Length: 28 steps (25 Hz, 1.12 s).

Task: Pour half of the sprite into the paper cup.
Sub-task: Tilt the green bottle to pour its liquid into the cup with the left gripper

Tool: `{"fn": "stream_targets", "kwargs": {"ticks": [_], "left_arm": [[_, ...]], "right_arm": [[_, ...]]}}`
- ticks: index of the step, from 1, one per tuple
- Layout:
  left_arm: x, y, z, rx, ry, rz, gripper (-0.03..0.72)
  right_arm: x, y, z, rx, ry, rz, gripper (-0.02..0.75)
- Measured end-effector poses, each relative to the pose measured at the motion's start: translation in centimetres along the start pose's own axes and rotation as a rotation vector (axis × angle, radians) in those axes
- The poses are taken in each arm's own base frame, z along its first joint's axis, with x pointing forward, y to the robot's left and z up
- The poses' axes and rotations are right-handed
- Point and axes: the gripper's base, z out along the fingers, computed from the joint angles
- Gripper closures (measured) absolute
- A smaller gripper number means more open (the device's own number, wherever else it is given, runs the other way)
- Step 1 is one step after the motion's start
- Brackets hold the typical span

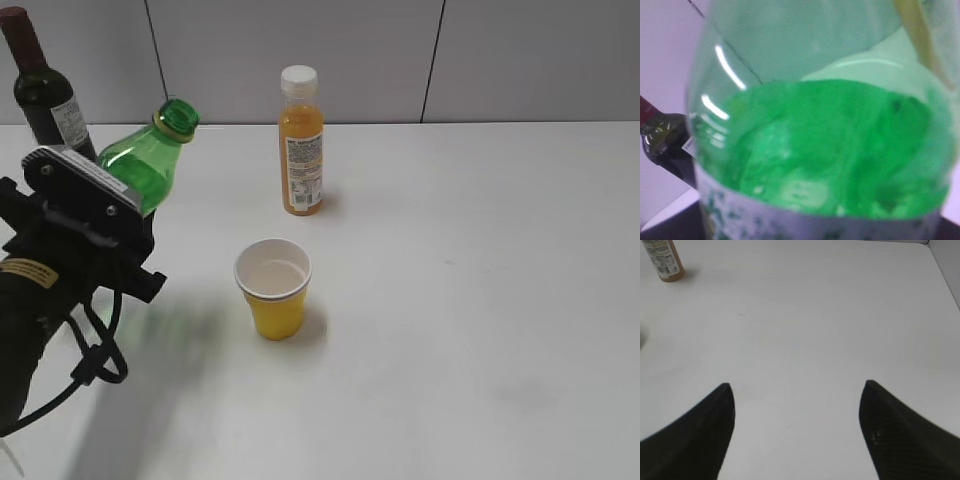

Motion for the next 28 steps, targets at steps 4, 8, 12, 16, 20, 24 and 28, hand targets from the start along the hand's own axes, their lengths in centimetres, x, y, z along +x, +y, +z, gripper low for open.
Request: {"fn": "stream_targets", "kwargs": {"ticks": [4, 8, 12, 16, 20, 24, 28], "left_arm": [[0.3, -0.4, 0.0, 0.006, 0.016, 0.031, 0.223], [-0.3, -0.6, 0.3, -0.014, 0.022, 0.063, 0.223], [-0.7, -1.0, 1.1, -0.026, 0.02, 0.148, 0.223], [-0.6, -1.2, 1.2, -0.024, 0.027, 0.213, 0.223], [-0.5, -1.2, 1.2, -0.024, 0.03, 0.276, 0.224], [-0.5, -1.1, 1.3, -0.025, 0.031, 0.298, 0.227], [-0.1, -0.4, 1.8, -0.036, 0.036, 0.312, 0.227]], "right_arm": [[0.0, 0.0, 0.0, 0.0, 0.0, 0.0, 0.155], [0.0, 0.0, 0.0, 0.0, 0.0, 0.0, 0.155], [0.0, 0.0, 0.0, 0.0, 0.0, 0.0, 0.155], [0.0, 0.0, 0.0, 0.0, 0.0, 0.0, 0.155], [0.0, 0.0, 0.0, 0.0, 0.0, 0.0, 0.155], [0.0, 0.0, 0.0, 0.0, 0.0, 0.0, 0.155], [0.0, 0.0, 0.0, 0.0, 0.0, 0.0, 0.155]]}}
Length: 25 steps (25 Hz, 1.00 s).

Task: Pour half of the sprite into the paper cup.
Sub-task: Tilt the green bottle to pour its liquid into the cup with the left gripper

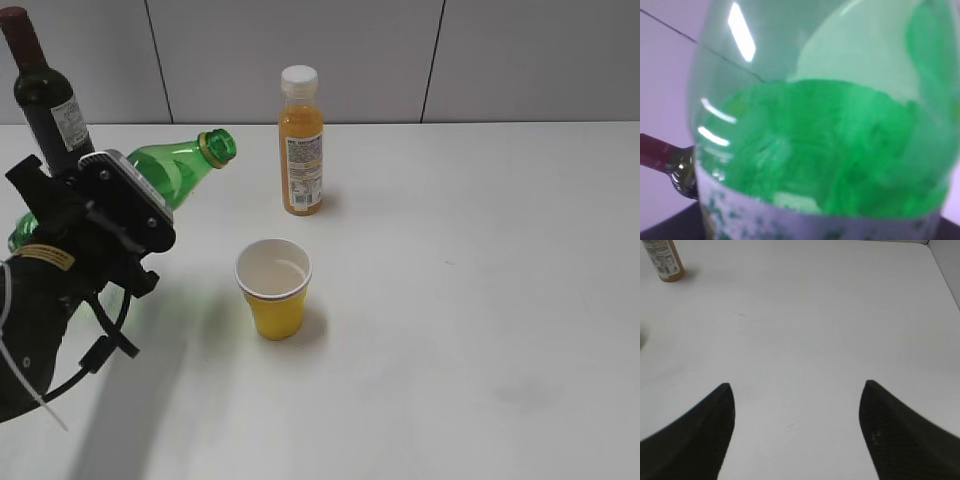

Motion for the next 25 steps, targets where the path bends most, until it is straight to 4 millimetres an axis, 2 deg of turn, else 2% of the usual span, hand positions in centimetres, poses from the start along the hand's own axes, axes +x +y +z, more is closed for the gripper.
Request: {"fn": "stream_targets", "kwargs": {"ticks": [7, 25], "left_arm": [[1.05, -0.47, -0.72, 0.065, -0.054, 0.103, 0.227], [1.06, -0.59, -0.83, 0.073, -0.069, 0.221, 0.227]], "right_arm": [[0.0, 0.0, 0.0, 0.0, 0.0, 0.0, 0.155], [0.0, 0.0, 0.0, 0.0, 0.0, 0.0, 0.155]]}}
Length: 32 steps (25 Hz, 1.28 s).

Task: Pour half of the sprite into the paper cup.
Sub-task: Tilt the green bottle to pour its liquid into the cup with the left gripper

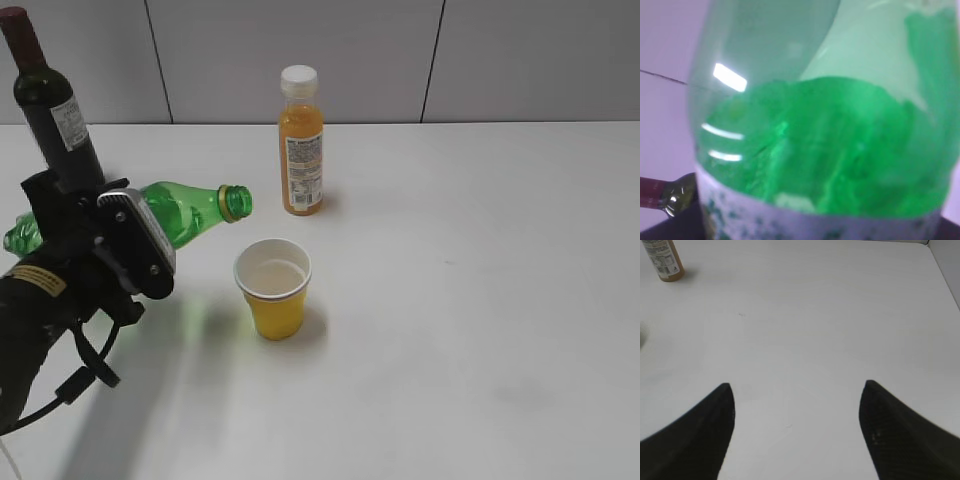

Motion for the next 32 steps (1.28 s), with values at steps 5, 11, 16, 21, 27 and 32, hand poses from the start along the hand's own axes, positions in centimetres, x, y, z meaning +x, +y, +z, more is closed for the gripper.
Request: {"fn": "stream_targets", "kwargs": {"ticks": [5, 11, 16, 21, 27, 32], "left_arm": [[0.07, 0.02, 0.0, -0.002, 0.007, 0.024, 0.227], [0.26, 0.06, 0.0, -0.006, 0.029, 0.051, 0.227], [0.39, 0.09, -0.01, -0.008, 0.044, 0.081, 0.227], [0.4, 0.09, -0.01, -0.008, 0.045, 0.112, 0.227], [0.39, 0.09, -0.01, -0.007, 0.044, 0.155, 0.227], [0.39, 0.1, -0.01, -0.007, 0.044, 0.191, 0.227]], "right_arm": [[0.0, 0.0, 0.0, 0.0, 0.0, 0.0, 0.155], [0.0, 0.0, 0.0, 0.0, 0.0, 0.0, 0.154], [0.0, 0.0, 0.0, 0.0, 0.0, 0.0, 0.154], [0.0, 0.0, 0.0, 0.0, 0.0, 0.0, 0.154], [0.0, 0.0, 0.0, 0.0, 0.0, 0.0, 0.155], [0.0, 0.0, 0.0, 0.0, 0.0, 0.0, 0.155]]}}
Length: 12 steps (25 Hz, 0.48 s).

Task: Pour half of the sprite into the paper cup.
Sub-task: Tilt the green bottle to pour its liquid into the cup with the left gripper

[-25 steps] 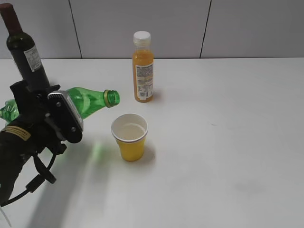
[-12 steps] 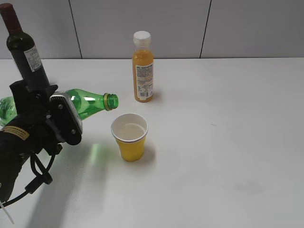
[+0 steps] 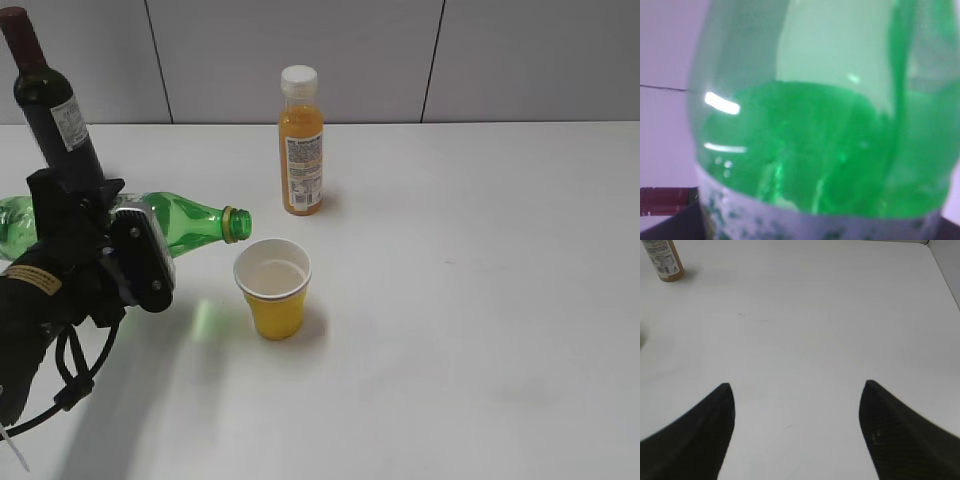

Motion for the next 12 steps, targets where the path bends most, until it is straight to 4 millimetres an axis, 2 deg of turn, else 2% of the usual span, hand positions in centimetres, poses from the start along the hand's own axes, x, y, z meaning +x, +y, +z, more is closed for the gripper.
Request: {"fn": "stream_targets", "kwargs": {"ticks": [12], "left_arm": [[-0.8, 0.31, 0.26, -0.016, -0.016, 0.002, 0.227]], "right_arm": [[0.0, 0.0, 0.0, 0.0, 0.0, 0.0, 0.155]]}}
